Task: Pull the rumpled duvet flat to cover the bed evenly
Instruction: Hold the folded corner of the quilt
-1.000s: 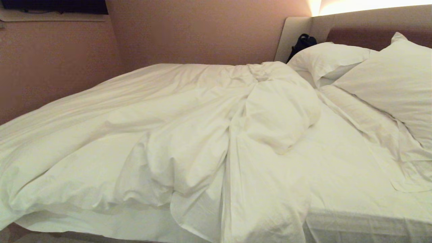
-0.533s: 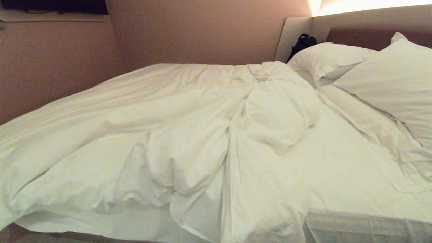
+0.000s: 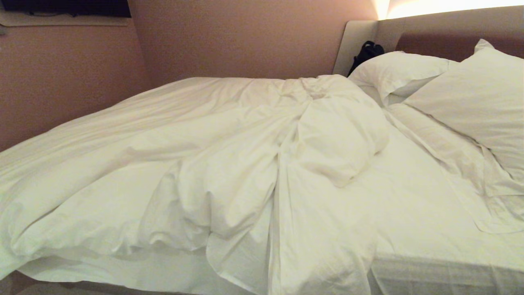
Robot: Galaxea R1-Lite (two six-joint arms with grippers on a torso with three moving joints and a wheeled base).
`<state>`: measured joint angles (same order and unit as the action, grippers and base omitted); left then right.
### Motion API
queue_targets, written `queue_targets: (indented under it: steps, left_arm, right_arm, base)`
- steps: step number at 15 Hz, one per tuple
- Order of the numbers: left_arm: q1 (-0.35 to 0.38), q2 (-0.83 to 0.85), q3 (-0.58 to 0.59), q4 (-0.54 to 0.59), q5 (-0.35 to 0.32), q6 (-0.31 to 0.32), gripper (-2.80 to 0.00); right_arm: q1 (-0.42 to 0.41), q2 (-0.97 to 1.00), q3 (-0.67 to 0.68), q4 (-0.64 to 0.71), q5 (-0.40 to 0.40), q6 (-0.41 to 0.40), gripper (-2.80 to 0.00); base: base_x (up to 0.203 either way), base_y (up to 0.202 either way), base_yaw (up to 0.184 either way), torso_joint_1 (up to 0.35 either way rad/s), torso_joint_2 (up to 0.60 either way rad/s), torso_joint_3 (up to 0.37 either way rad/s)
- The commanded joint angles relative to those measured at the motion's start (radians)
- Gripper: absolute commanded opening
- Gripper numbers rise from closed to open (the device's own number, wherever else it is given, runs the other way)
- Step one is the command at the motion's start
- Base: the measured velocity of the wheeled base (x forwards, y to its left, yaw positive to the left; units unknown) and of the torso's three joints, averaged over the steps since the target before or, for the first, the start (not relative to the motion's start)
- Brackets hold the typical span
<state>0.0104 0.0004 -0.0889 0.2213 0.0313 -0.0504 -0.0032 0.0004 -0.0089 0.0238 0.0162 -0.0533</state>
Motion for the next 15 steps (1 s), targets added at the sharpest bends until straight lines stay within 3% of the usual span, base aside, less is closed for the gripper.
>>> queue_targets:
  steps: [1, 7, 12, 15]
  left_arm:
    - [0.000, 0.000, 0.000, 0.001, 0.001, 0.000, -2.80]
    - [0.000, 0.000, 0.000, 0.001, 0.001, 0.000, -2.80]
    - [0.000, 0.000, 0.000, 0.001, 0.001, 0.000, -2.80]
    - [0.000, 0.000, 0.000, 0.001, 0.001, 0.000, -2.80]
  right_arm:
    - [0.000, 0.000, -0.002, 0.004, 0.001, -0.003, -2.80]
    - [0.000, 0.000, -0.015, 0.011, -0.001, -0.003, -2.80]
    - [0.000, 0.006, -0.177, 0.155, 0.032, 0.007, -2.80]
    - [0.000, 0.076, -0.235, 0.167, 0.069, 0.031, -2.80]
  base:
    - [0.000, 0.000, 0.000, 0.000, 0.00, 0.000]
    - [0.000, 0.000, 0.000, 0.000, 0.00, 0.000]
    - [0.000, 0.000, 0.000, 0.000, 0.00, 0.000]
    - [0.000, 0.000, 0.000, 0.000, 0.00, 0.000]
